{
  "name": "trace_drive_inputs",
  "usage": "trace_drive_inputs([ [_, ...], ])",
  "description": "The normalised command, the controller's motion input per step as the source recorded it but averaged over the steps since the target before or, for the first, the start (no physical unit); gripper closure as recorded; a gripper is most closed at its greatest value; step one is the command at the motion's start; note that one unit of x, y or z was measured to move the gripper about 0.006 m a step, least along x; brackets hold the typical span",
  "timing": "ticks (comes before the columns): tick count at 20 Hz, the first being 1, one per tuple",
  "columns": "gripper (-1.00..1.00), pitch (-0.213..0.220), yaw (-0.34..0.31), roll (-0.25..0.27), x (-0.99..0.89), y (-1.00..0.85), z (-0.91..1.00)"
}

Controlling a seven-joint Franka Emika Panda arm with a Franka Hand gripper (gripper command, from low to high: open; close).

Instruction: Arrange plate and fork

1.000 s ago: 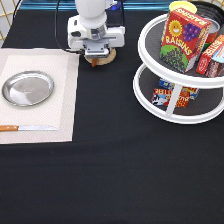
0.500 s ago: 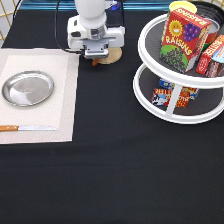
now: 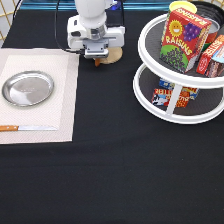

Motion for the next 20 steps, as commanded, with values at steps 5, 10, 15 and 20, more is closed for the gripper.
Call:
trace_drive_inputs([
  [5, 1.00, -0.009, -0.033, 0.042, 0.11, -0.41, 0.67],
  [10, 1.00, -0.009, -0.128, 0.013, 0.17, -0.48, 0.36],
  [15, 1.00, -0.025, -0.174, -0.001, 0.09, -0.44, 0.10],
  [20, 1.00, -0.075, -0.180, 0.000, 0.00, -0.47, 0.00],
])
